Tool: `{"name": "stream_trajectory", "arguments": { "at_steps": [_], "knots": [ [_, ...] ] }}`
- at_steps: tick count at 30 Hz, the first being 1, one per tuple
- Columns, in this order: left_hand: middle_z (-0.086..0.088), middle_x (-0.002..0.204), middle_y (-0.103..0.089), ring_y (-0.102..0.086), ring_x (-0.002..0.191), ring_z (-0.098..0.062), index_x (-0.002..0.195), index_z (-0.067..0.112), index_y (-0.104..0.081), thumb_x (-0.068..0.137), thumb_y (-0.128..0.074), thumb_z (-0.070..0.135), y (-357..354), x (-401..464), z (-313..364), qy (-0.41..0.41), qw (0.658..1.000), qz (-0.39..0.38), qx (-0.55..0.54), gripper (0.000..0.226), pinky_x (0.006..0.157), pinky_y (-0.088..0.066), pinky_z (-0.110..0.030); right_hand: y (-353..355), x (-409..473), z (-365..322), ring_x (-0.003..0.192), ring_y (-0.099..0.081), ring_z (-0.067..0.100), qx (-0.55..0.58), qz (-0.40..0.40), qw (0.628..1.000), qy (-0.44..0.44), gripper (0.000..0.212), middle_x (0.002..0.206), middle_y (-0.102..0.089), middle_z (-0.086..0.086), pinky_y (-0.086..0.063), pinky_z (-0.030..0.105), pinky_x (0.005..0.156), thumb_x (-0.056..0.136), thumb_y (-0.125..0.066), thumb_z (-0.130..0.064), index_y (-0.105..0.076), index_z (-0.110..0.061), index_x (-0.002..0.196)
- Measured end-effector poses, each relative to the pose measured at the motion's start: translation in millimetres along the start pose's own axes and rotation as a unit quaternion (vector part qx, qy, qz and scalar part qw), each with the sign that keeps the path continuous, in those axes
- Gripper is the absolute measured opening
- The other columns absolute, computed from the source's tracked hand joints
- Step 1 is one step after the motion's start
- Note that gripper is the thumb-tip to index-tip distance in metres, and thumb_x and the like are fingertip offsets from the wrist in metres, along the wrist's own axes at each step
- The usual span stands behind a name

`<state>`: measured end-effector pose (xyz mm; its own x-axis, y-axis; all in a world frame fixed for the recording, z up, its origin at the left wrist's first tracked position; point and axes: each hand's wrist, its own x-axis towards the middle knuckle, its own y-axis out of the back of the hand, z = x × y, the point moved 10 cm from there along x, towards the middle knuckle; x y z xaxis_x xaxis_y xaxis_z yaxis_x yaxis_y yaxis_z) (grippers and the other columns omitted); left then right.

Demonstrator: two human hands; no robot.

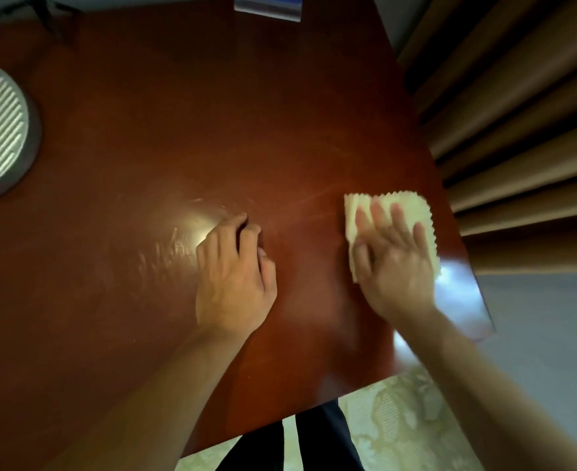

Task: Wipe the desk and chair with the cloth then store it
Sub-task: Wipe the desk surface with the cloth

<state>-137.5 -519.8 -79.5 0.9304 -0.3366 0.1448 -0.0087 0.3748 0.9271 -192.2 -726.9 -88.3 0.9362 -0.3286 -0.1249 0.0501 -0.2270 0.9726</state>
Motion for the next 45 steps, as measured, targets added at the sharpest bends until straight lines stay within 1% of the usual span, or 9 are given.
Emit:
{"name": "stream_trajectory", "arguments": {
  "at_steps": [4, 8, 14, 20, 26, 31, 38, 42, 45],
  "knots": [
    [-0.014, 0.128, -0.054, -0.051, 0.116, -0.028, 0.117, 0.007, -0.060, 0.090, -0.053, 0.016, -2.9, 0.1, 0.9, -0.002, 1.000, -0.009, -0.001, 0.029, 0.096, -0.040, -0.041, 10.1, 98.3, -5.3, 0.146, -0.026, 0.037, -0.037, -0.004, 0.999, -0.002, 0.063, 0.157, -0.036, 0.009, -0.023, 0.060, 0.113, 0.093, -0.018, -0.040, -0.040, -0.019, 0.149],
    [-0.013, 0.129, -0.054, -0.051, 0.116, -0.026, 0.119, 0.007, -0.059, 0.090, -0.050, 0.015, -0.6, 0.3, -0.3, 0.000, 0.999, -0.005, -0.036, 0.031, 0.098, -0.044, -0.038, -3.0, 132.2, -70.3, 0.150, -0.010, 0.035, -0.046, -0.031, 0.998, 0.027, 0.057, 0.164, -0.019, 0.007, -0.011, 0.059, 0.118, 0.100, -0.024, -0.037, -0.026, -0.024, 0.155],
    [-0.010, 0.116, -0.057, -0.053, 0.108, -0.025, 0.106, 0.005, -0.058, 0.086, -0.045, 0.006, 18.8, -2.7, -14.2, 0.047, 0.981, 0.028, -0.186, 0.024, 0.097, -0.039, -0.024, -34.7, 16.4, -140.2, 0.152, -0.010, 0.030, 0.020, -0.039, 0.989, 0.139, 0.060, 0.162, -0.025, 0.002, -0.005, 0.054, 0.122, 0.099, -0.013, -0.043, -0.035, -0.026, 0.152],
    [-0.010, 0.124, -0.056, -0.049, 0.119, -0.026, 0.117, 0.009, -0.059, 0.086, -0.053, 0.014, 64.7, -83.4, -110.0, 0.120, 0.990, 0.036, -0.059, 0.032, 0.103, -0.029, -0.033, -48.8, -99.9, -144.8, 0.150, -0.019, 0.030, 0.027, -0.010, 0.977, 0.209, 0.050, 0.157, -0.036, 0.002, -0.015, 0.057, 0.120, 0.099, -0.038, -0.031, -0.046, -0.022, 0.148],
    [-0.014, 0.135, -0.051, -0.045, 0.129, -0.028, 0.123, 0.007, -0.056, 0.093, -0.050, 0.020, 108.3, -164.0, -209.5, 0.272, 0.960, 0.070, 0.017, 0.033, 0.106, -0.029, -0.042, -58.6, -89.6, -162.5, 0.151, -0.012, 0.032, 0.007, -0.049, 0.984, 0.170, 0.056, 0.161, -0.028, 0.006, -0.009, 0.060, 0.119, 0.100, -0.024, -0.038, -0.037, -0.021, 0.152],
    [-0.015, 0.134, -0.054, -0.046, 0.131, -0.028, 0.122, 0.004, -0.057, 0.097, -0.049, 0.018, 108.0, -185.0, -220.2, 0.269, 0.957, 0.109, 0.004, 0.030, 0.107, -0.031, -0.040, -73.5, -50.4, -272.3, 0.152, -0.006, 0.033, -0.021, -0.057, 0.974, 0.219, 0.060, 0.164, -0.020, 0.005, -0.002, 0.056, 0.121, 0.099, -0.018, -0.039, -0.028, -0.023, 0.155],
    [-0.018, 0.129, -0.053, -0.048, 0.120, -0.028, 0.122, -0.002, -0.056, 0.101, -0.037, 0.020, 126.9, -197.7, -236.9, 0.327, 0.916, 0.203, -0.111, 0.036, 0.104, -0.040, -0.040, -107.4, -131.8, -412.5, 0.149, -0.020, 0.034, -0.009, -0.059, 0.913, 0.404, 0.051, 0.158, -0.036, 0.005, -0.016, 0.059, 0.119, 0.103, -0.027, -0.035, -0.042, -0.021, 0.149],
    [-0.018, 0.126, -0.054, -0.050, 0.117, -0.029, 0.119, -0.002, -0.058, 0.099, -0.040, 0.025, 127.8, -197.5, -235.9, 0.318, 0.915, 0.209, -0.133, 0.039, 0.101, -0.043, -0.044, -106.8, -154.0, -395.1, 0.150, -0.019, 0.030, -0.013, -0.072, 0.875, 0.478, 0.050, 0.158, -0.036, 0.000, -0.017, 0.056, 0.120, 0.101, -0.040, -0.034, -0.041, -0.023, 0.149],
    [-0.019, 0.123, -0.057, -0.051, 0.114, -0.030, 0.114, -0.003, -0.061, 0.097, -0.045, 0.021, 125.1, -194.5, -234.2, 0.309, 0.924, 0.205, -0.098, 0.033, 0.099, -0.044, -0.045, -98.1, -169.1, -359.9, 0.150, -0.020, 0.027, 0.004, -0.074, 0.863, 0.500, 0.047, 0.157, -0.038, -0.002, -0.017, 0.054, 0.121, 0.103, -0.035, -0.031, -0.043, -0.023, 0.149]
  ]
}}
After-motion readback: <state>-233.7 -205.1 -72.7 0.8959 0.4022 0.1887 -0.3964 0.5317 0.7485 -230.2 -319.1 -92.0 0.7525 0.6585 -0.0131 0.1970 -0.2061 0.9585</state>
